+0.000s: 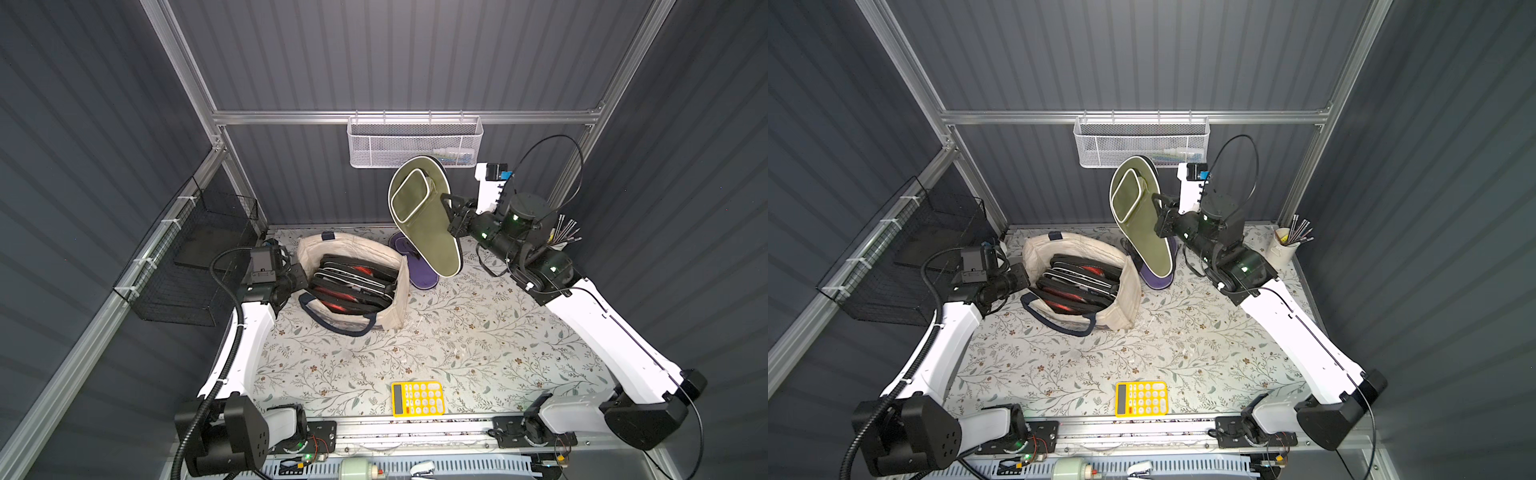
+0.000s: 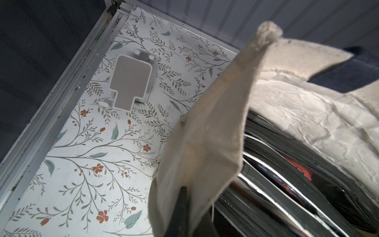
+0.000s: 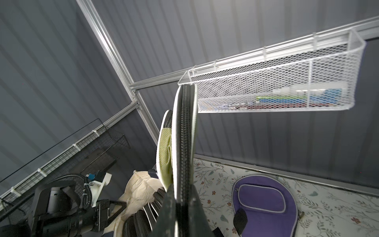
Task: Remove the ping pong set from the canvas bag
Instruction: Place the ping pong set at the ping pong set.
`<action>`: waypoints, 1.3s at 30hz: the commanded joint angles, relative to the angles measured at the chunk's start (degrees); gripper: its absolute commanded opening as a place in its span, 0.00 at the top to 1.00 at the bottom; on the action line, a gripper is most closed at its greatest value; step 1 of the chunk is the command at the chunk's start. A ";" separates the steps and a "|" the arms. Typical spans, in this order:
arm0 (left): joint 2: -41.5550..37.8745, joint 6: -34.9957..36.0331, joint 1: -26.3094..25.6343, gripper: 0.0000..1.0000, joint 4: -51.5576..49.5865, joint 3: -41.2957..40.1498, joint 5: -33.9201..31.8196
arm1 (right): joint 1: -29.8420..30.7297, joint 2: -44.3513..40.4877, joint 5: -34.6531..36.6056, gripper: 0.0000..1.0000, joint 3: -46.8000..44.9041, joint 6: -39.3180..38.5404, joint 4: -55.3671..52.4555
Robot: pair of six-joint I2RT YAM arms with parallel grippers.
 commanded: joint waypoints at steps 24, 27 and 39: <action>0.06 0.39 0.37 1.00 -0.60 -1.10 0.88 | -20.99 17.42 -14.27 1.00 -14.68 21.40 27.73; -0.12 0.44 0.38 1.00 -0.55 -1.18 0.73 | -21.66 21.12 -15.75 1.00 -12.87 22.37 29.10; -0.20 0.60 0.37 1.00 -0.53 -1.34 0.68 | -24.06 34.20 -20.26 1.00 -7.56 29.94 36.89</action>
